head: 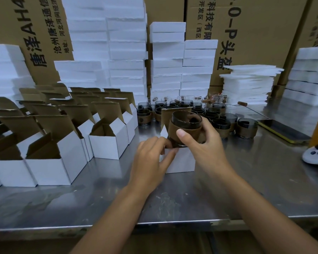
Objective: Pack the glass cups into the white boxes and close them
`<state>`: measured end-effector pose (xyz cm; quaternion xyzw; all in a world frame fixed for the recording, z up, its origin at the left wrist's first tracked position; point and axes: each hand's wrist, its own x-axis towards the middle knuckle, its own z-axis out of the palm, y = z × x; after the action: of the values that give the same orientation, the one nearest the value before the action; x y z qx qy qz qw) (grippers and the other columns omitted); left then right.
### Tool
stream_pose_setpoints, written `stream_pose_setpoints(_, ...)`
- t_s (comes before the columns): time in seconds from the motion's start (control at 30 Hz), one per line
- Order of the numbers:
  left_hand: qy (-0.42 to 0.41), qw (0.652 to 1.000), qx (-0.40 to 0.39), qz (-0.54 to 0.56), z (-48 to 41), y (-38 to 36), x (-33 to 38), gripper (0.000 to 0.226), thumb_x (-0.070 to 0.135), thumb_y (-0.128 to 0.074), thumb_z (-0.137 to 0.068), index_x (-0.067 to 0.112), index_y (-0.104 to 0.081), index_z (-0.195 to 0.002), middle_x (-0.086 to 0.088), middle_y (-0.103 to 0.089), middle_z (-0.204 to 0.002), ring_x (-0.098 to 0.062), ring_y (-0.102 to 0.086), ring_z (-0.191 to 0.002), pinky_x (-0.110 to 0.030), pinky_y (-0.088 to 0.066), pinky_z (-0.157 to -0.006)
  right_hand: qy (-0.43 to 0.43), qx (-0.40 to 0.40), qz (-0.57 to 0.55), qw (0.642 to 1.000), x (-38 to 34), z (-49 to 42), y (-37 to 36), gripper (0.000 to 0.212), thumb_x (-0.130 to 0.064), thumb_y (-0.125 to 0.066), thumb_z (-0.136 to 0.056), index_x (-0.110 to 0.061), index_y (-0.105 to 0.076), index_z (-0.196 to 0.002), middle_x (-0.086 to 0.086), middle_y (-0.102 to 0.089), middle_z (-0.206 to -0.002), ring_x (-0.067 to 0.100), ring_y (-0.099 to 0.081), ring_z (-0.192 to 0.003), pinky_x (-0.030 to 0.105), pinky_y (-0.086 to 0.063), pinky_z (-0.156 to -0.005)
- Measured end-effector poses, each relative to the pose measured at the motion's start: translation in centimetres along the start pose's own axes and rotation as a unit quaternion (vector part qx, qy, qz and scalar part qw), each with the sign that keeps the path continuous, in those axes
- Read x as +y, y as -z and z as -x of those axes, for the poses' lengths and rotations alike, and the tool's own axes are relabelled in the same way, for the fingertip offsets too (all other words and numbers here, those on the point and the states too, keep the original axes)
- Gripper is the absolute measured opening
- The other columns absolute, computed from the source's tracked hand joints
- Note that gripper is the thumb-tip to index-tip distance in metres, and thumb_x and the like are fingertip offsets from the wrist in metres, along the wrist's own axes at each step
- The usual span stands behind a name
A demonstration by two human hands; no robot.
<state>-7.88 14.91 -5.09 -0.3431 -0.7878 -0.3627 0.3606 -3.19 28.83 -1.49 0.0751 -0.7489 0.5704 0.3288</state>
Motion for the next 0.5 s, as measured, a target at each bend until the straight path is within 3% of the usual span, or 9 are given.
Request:
stream_pose_setpoints(0.17,0.001,1.0,0.006,-0.002,0.0,0.1,0.2,0.016,0.03,-0.06,-0.085,0.014,-0.059,-0.08,0.006,-0.053,-0.073,-0.006,-0.041,-0.068,-0.016,-0.03,-0.064,0.019,0.012,0.052,0.998,-0.4,0.0,-0.1,0.042,-0.056,-0.07,-0.065,-0.052,-0.052,-0.103,-0.031,-0.062,-0.101,-0.012,-0.056,-0.098,0.004,-0.043,-0.073)
stream_pose_setpoints(0.27,0.003,1.0,-0.001,0.006,0.0,0.1,0.2,0.017,0.03,-0.062,-0.084,0.014,-0.058,-0.08,0.005,-0.053,-0.073,-0.009,-0.043,-0.068,-0.018,-0.032,-0.065,0.004,0.009,0.08,0.997,-0.5,-0.3,-0.2,0.048,-0.061,-0.067,-0.061,-0.055,-0.046,-0.103,-0.029,-0.058,-0.106,-0.009,-0.053,-0.104,0.013,-0.042,-0.082)
stream_pose_setpoints(0.4,0.003,1.0,-0.004,0.022,0.0,0.1,0.0,0.018,0.032,-0.063,-0.084,0.016,-0.057,-0.08,0.008,-0.052,-0.073,-0.006,-0.042,-0.071,-0.017,-0.032,-0.067,-0.014,-0.032,0.11,0.993,-0.6,-1.1,0.1,0.061,-0.049,-0.074,-0.064,-0.041,-0.042,-0.116,-0.018,-0.057,-0.115,0.003,-0.052,-0.112,0.03,-0.045,-0.095)
stream_pose_setpoints(0.5,-0.004,1.0,0.001,0.03,0.0,0.0,-0.1,0.021,0.037,-0.059,-0.085,0.017,-0.057,-0.08,0.01,-0.05,-0.072,-0.005,-0.042,-0.07,-0.021,-0.033,-0.067,-0.009,-0.07,0.142,0.987,-0.7,-1.5,0.6,0.063,-0.036,-0.078,-0.07,-0.032,-0.04,-0.12,-0.013,-0.055,-0.117,0.005,-0.051,-0.113,0.026,-0.043,-0.097)
